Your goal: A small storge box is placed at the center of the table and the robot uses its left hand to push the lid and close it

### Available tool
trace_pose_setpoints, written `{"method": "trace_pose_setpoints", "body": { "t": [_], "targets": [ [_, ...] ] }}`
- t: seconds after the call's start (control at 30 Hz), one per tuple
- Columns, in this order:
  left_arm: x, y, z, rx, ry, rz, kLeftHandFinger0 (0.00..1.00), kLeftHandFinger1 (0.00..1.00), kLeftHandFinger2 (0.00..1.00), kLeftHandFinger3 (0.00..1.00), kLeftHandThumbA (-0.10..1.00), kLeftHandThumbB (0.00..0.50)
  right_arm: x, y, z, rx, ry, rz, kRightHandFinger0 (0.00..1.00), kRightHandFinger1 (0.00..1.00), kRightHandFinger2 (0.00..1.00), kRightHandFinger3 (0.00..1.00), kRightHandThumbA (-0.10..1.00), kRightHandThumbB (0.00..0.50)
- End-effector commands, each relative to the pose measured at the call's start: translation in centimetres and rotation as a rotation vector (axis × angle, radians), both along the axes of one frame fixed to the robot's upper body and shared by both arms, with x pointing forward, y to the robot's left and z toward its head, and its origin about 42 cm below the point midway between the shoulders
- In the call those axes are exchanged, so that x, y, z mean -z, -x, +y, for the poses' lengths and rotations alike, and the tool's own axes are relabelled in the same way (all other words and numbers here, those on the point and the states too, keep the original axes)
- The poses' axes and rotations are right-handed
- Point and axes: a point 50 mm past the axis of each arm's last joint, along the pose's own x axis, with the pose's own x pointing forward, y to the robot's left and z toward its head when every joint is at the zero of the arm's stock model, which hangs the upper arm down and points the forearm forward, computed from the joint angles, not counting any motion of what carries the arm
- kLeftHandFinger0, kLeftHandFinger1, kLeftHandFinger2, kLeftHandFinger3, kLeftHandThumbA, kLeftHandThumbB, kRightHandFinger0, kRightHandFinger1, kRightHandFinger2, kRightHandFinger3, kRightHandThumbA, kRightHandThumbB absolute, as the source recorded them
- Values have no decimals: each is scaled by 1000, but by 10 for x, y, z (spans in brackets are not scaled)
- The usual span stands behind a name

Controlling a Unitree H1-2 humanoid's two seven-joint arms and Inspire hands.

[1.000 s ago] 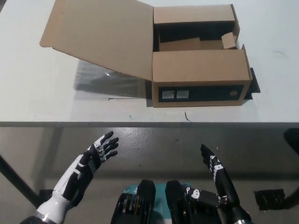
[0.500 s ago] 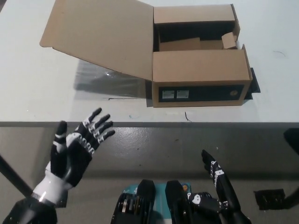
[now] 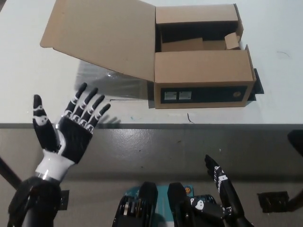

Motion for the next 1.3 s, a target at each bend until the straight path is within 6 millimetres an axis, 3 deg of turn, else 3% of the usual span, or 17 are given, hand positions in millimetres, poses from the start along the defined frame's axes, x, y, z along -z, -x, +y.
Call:
{"method": "trace_pose_setpoints", "body": {
  "t": [0.0,0.37,0.67,0.9,1.0,1.27],
  "targets": [
    [-31,-27,-5,135,260,-31,1000,1000,1000,1000,1000,354,-21,-9,5,6,-36,-138,1000,1000,1000,1000,1000,333],
    [-22,-40,-1,116,260,22,1000,1000,1000,1000,1000,359,-22,-9,6,11,-46,-142,1000,1000,1000,1000,1000,312],
    [-30,-55,-2,117,235,17,1000,1000,1000,1000,1000,356,-24,-12,6,10,-41,-150,1000,1000,1000,1000,1000,319],
    [-19,-64,-8,109,252,61,1000,1000,1000,1000,1000,357,-27,-15,3,8,-38,-161,1000,1000,1000,1000,1000,301],
    [-18,-71,-6,111,250,66,1000,1000,1000,1000,1000,358,-29,-16,3,7,-40,-164,1000,1000,1000,1000,1000,299],
    [-37,-116,-1,48,240,133,1000,1000,1000,1000,1000,348,-30,-20,4,12,-49,-165,1000,1000,1000,1000,1000,303]
  ]
}}
